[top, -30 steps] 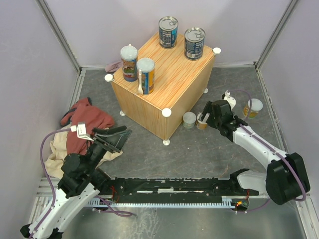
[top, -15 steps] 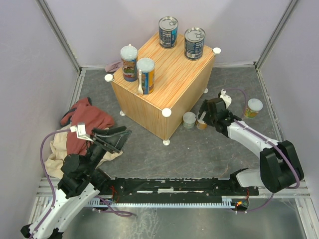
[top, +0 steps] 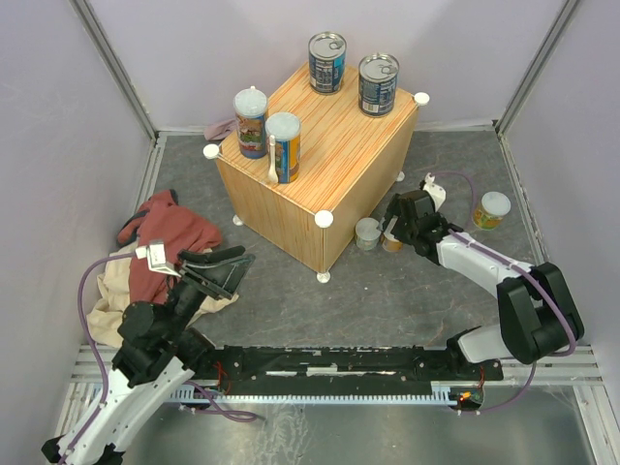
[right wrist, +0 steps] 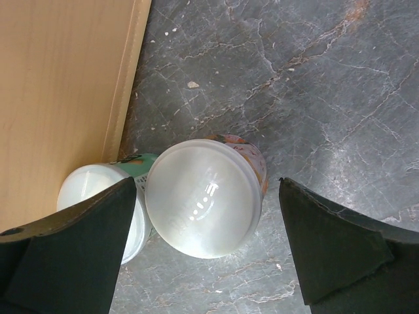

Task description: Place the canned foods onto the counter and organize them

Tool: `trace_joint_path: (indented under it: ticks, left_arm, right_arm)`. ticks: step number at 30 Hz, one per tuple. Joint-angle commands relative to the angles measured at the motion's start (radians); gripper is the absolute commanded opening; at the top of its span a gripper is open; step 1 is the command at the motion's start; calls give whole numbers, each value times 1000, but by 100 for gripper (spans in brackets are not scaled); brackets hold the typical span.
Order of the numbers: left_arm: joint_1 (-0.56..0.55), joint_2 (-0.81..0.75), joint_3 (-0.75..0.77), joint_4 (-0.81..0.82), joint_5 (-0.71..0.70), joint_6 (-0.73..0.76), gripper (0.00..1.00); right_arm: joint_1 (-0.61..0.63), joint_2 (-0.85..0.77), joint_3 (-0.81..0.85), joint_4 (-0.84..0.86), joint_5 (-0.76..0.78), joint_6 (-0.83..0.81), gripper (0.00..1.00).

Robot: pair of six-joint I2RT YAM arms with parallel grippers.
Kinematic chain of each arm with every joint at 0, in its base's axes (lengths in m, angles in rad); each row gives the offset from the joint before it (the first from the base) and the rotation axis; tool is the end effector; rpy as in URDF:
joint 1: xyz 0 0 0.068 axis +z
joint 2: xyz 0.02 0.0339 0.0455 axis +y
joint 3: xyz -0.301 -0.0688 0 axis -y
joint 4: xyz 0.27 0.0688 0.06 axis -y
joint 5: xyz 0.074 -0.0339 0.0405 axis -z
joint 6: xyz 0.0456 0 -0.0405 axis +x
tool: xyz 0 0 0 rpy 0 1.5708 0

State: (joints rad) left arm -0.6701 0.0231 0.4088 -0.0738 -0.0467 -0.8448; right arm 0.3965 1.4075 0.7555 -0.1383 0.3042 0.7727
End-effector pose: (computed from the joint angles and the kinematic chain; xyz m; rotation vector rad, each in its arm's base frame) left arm 0.0487 -0.0359 0.3143 -0.1628 1.3572 -1.2658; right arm 0.2864 0.1051 0.2109 0.5781 2.2540 0.2303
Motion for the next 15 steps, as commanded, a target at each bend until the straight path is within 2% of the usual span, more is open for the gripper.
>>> trace_joint_path:
  ticks: [1,15]
  left_arm:
    - [-3,-12,-6,13,7,-36,100]
    - [-3,-15,-11,19,11,-47,100]
  right_arm:
    - [9,12,14,36,30,-15,97]
    - [24,-32,-59,82,65,-46,78]
